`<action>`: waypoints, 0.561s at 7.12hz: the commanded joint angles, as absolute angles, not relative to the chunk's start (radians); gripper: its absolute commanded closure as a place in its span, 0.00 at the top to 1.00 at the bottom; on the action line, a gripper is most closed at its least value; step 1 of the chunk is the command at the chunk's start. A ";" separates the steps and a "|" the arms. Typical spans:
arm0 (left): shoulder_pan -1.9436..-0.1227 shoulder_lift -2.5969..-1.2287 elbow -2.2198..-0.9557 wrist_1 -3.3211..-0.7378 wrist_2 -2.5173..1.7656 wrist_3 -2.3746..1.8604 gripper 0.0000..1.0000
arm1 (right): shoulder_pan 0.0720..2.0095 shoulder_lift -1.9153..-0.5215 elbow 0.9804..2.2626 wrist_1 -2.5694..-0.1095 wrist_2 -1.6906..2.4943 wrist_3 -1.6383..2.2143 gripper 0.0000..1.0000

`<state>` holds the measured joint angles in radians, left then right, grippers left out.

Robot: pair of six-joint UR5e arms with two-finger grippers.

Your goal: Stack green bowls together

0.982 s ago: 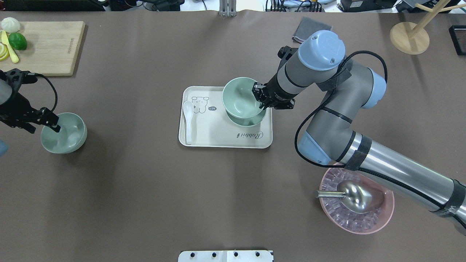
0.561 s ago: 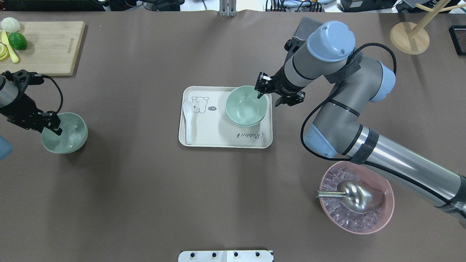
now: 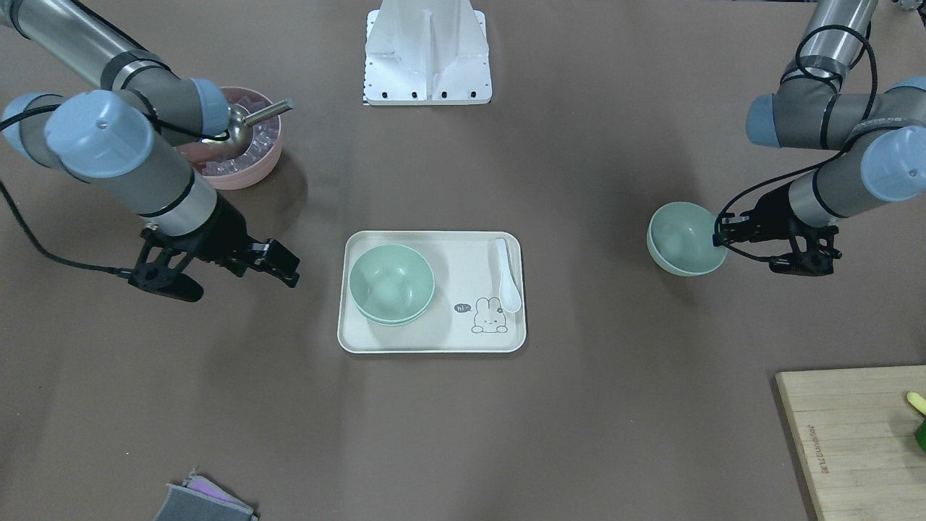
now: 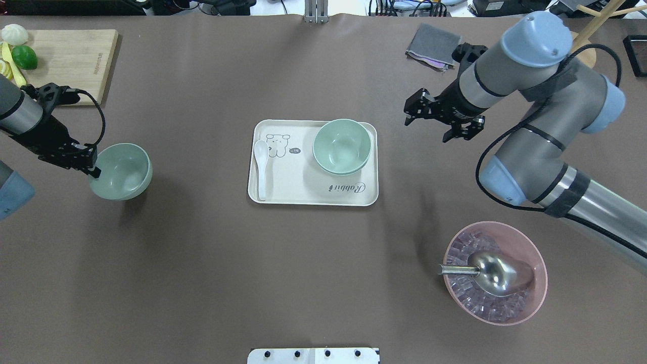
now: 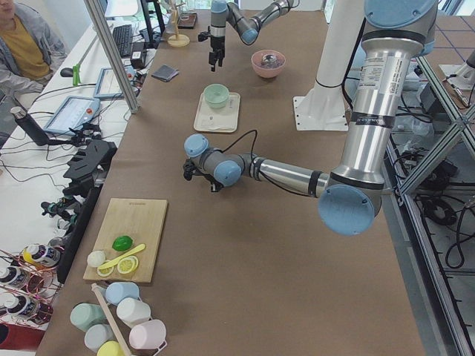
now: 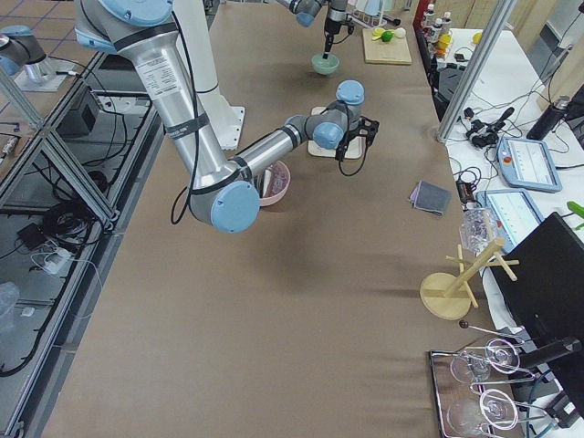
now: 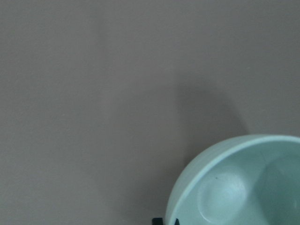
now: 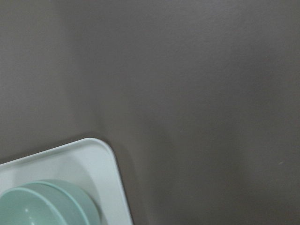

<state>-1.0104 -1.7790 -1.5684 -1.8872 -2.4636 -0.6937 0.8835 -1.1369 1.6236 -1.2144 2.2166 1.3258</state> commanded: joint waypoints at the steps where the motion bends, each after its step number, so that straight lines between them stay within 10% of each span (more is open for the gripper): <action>1: -0.981 -1.906 -1.585 -1.882 -2.465 -0.878 0.00 | 0.987 -1.271 1.626 -1.213 2.270 1.087 1.00; 4: -0.817 -2.156 -1.574 -1.882 -2.387 -1.254 0.00 | 1.109 -1.406 1.586 -1.212 2.275 0.737 1.00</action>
<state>-0.8814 -2.0544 -1.5800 -1.8822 -2.4269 -1.1095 1.0602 -1.3591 1.6070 -1.2144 2.2734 0.8671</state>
